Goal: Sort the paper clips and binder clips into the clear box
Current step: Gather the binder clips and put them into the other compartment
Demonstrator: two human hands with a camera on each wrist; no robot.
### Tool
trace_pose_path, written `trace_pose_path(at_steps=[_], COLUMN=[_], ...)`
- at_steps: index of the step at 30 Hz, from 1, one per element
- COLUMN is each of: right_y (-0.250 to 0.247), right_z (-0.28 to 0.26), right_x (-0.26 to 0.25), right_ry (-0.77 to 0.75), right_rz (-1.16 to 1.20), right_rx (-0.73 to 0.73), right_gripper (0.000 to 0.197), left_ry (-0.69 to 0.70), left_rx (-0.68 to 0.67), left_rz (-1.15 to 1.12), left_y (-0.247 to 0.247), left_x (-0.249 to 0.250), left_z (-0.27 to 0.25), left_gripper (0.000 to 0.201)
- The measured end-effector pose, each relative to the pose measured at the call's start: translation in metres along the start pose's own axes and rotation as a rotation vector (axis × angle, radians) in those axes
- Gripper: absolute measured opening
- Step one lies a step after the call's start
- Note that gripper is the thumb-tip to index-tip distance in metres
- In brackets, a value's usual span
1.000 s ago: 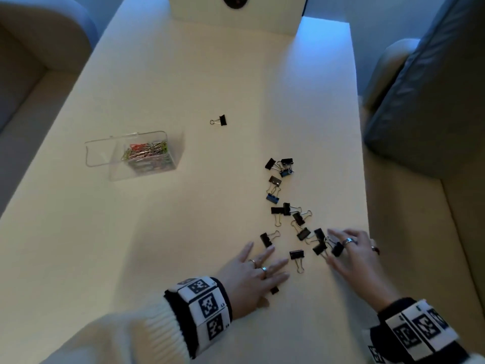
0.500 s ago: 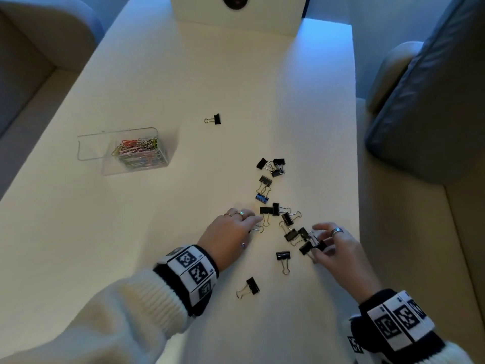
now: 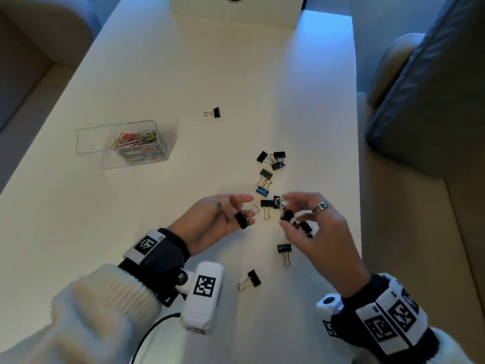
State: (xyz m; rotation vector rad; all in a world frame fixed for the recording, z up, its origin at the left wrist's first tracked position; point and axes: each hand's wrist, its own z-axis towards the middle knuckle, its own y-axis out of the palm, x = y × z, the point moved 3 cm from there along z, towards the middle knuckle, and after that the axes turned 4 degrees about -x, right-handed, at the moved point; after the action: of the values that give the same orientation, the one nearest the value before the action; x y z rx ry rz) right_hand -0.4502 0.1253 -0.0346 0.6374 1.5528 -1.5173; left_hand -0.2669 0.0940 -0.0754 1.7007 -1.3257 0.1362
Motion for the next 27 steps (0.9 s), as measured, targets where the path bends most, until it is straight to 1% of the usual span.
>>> trace_pose_path(at_steps=[1, 3, 5, 7, 9, 11, 13, 15, 17, 19, 21, 23, 27], right_y=[0.004, 0.014, 0.024, 0.033, 0.037, 0.037, 0.031, 0.026, 0.026, 0.031, 0.042, 0.059, 0.099], right_z=[0.003, 0.008, 0.012, 0.015, 0.018, 0.026, 0.037, 0.056, 0.083, 0.117, 0.154, 0.190, 0.243], right_x=[-0.008, -0.020, -0.028, -0.035, -0.039, -0.041, -0.038, -0.030, -0.019, -0.008, -0.001, 0.002, 0.003], right_ry=[-0.048, -0.112, -0.123, -0.151, -0.198, -0.204, -0.179, -0.116, -0.013, 0.060, 0.078, 0.078, 0.071], right_rz=[-0.015, -0.056, -0.063, -0.103, -0.161, -0.150, -0.108, -0.109, -0.194, -0.316, -0.440, -0.569, -0.745], right_rx=[-0.001, -0.024, -0.068, -0.111, -0.138, -0.138, -0.103, -0.094, -0.171, -0.304, -0.431, -0.533, -0.642], right_gripper=[0.041, 0.036, 0.036, 0.039, 0.036, 0.032, 0.031, 0.031, 0.034, 0.042, 0.048, 0.050, 0.048], left_ry=[-0.053, -0.150, -0.190, -0.198, -0.190, -0.155, -0.099, -0.048, -0.008, 0.021, 0.044, 0.050, 0.056], left_rx=[-0.027, -0.078, -0.090, -0.087, -0.075, -0.025, 0.045, 0.091, 0.112, 0.116, 0.117, 0.137, 0.189], left_rz=[-0.115, -0.227, -0.228, -0.229, -0.260, -0.266, -0.242, -0.192, -0.178, -0.203, -0.249, -0.279, -0.314], left_y=[0.003, 0.007, 0.008, 0.006, 0.003, -0.002, -0.008, -0.015, -0.025, -0.036, -0.047, -0.057, -0.070], left_x=[0.000, -0.003, -0.005, -0.008, -0.009, -0.009, -0.008, -0.004, 0.002, 0.008, 0.013, 0.019, 0.029], left_z=[-0.001, -0.002, -0.002, -0.001, 0.000, 0.001, 0.001, -0.001, -0.004, -0.007, -0.009, -0.011, -0.014], left_gripper=[0.030, 0.033, 0.039, 0.043, 0.046, 0.039, 0.029, 0.030, 0.025, 0.023, 0.025, 0.027, 0.046])
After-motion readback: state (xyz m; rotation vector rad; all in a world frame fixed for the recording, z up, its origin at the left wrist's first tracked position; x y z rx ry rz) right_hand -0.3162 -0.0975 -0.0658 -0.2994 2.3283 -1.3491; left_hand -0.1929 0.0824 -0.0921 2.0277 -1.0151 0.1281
